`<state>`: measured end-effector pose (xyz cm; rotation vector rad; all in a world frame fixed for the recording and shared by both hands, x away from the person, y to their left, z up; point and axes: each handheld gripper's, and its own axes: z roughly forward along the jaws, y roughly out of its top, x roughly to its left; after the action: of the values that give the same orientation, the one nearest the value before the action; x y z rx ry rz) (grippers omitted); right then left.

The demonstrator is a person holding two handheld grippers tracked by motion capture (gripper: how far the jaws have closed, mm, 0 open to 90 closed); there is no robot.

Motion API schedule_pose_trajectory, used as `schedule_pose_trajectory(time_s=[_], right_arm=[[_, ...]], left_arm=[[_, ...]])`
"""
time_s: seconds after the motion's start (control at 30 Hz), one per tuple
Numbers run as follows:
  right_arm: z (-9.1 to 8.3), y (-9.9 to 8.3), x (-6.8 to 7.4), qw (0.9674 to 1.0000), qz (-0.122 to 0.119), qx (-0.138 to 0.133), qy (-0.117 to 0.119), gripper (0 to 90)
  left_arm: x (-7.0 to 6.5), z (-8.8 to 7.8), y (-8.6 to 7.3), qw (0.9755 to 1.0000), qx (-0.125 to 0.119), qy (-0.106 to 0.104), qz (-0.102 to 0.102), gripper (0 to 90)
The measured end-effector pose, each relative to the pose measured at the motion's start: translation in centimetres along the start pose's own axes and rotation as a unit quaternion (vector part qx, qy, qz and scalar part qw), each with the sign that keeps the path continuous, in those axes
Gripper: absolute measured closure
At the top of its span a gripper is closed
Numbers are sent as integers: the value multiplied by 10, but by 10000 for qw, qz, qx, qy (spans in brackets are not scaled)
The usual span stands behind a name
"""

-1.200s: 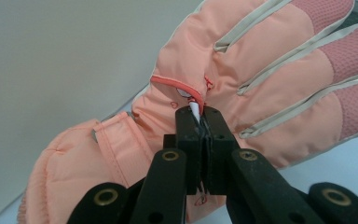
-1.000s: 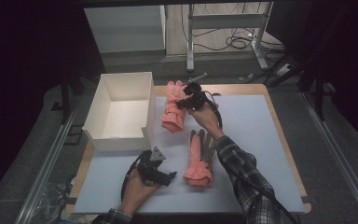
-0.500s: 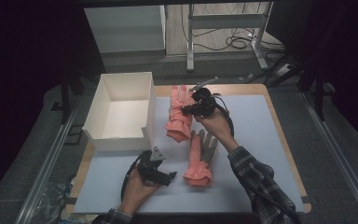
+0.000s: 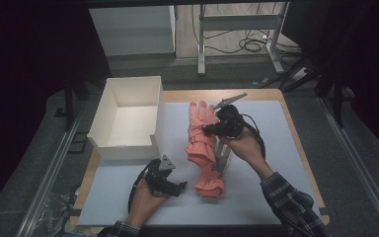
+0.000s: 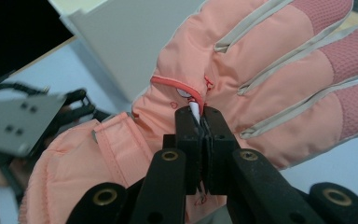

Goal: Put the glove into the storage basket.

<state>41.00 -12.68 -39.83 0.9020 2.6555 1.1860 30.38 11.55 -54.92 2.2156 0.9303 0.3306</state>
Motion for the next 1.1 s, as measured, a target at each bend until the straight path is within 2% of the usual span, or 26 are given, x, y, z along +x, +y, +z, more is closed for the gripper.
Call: schedule_pose_trajectory(time_s=[0.07,0.1,0.2,0.23,0.3,0.33,0.43,0.57,0.7,0.73,0.83,0.87,0.93,0.97,1.03,1.1], right_arm=[[-2,-3,1,10000,1,13,7,862],[-8,-12,5,10000,8,70,13,862],[-12,-20,8,9999,16,138,-15,862],[-15,-29,11,9998,11,208,-21,862],[-16,-33,12,9997,10,230,-34,862],[-18,-43,15,9996,51,280,-42,861],[-17,-51,17,9995,80,301,-54,861],[-7,-69,18,9989,166,415,-102,859],[-1,-76,18,9989,223,367,-202,854],[5,-82,17,9984,238,403,-314,839],[9,-85,17,9984,231,400,-335,816],[11,-88,16,9984,263,363,-350,783],[11,-88,16,9984,261,367,-353,767],[10,-89,16,9982,246,359,-403,705],[9,-88,16,9984,223,335,-404,678],[3,-86,17,9982,223,283,-479,614]], left_arm=[[0,0,0,10000,0,0,-1,19],[0,0,0,10000,-1,0,-2,19],[0,0,0,10000,-1,-1,-1,19],[0,0,0,10000,-13,-6,-16,19],[0,0,0,10000,-10,-6,-12,19],[0,0,0,10000,-11,-5,-12,19],[0,0,0,10000,-11,-5,-13,19],[0,0,0,10000,-8,-5,-11,19],[0,0,0,10000,-8,-3,-10,19],[0,0,0,10000,0,-4,4,19],[0,0,0,10000,-12,-6,-8,19],[0,0,0,10000,-1,-4,5,19],[0,0,0,10000,0,-4,7,19],[0,0,0,10000,-5,-5,-1,19],[0,0,0,10000,-12,-1,-8,19],[0,0,0,10000,-10,-3,-9,19]])
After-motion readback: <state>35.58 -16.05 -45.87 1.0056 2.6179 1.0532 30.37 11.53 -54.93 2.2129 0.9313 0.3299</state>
